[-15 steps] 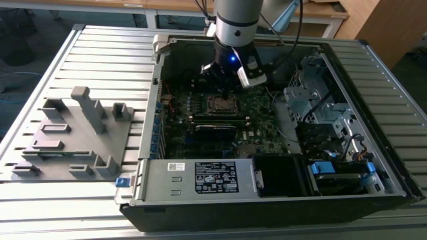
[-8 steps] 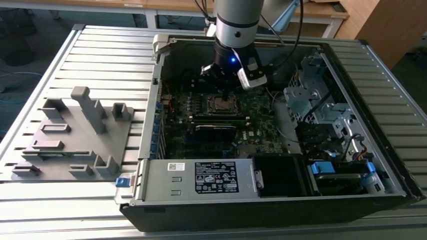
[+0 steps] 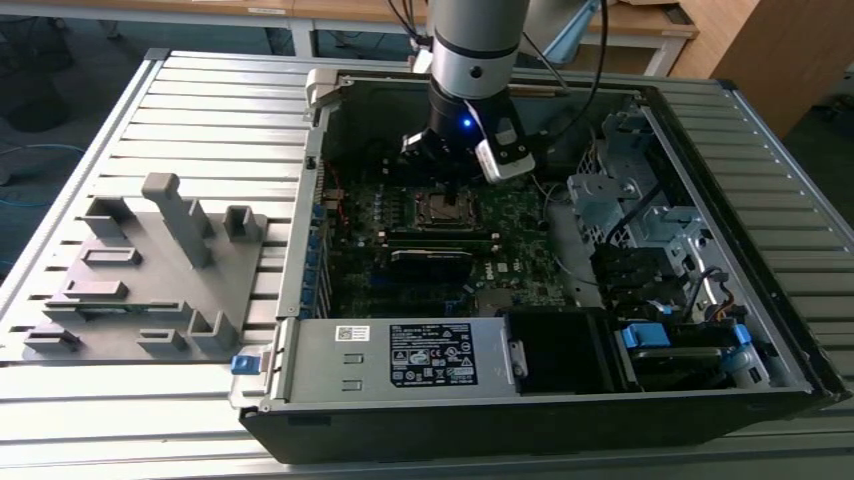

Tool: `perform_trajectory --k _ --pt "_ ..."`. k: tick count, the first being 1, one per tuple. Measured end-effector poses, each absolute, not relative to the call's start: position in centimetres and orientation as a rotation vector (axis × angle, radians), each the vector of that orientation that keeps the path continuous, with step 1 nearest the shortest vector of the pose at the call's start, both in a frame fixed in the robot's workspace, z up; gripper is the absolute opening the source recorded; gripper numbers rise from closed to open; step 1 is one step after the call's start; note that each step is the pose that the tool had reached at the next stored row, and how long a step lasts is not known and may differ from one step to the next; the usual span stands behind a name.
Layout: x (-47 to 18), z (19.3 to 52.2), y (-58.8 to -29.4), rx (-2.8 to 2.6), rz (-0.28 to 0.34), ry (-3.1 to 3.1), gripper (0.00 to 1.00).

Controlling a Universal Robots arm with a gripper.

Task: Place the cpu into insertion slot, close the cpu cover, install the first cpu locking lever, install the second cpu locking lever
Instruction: 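Install the second cpu locking lever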

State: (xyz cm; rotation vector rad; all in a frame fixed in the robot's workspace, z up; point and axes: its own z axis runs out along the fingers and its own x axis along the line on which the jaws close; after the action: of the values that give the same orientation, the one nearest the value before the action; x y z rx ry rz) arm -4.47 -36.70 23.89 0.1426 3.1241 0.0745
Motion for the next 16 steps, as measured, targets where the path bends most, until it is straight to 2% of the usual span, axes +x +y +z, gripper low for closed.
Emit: perform_trajectory --k 16 --pt "-4.5 23.9 -38.2 0.143 0.075 3.124 0.10"
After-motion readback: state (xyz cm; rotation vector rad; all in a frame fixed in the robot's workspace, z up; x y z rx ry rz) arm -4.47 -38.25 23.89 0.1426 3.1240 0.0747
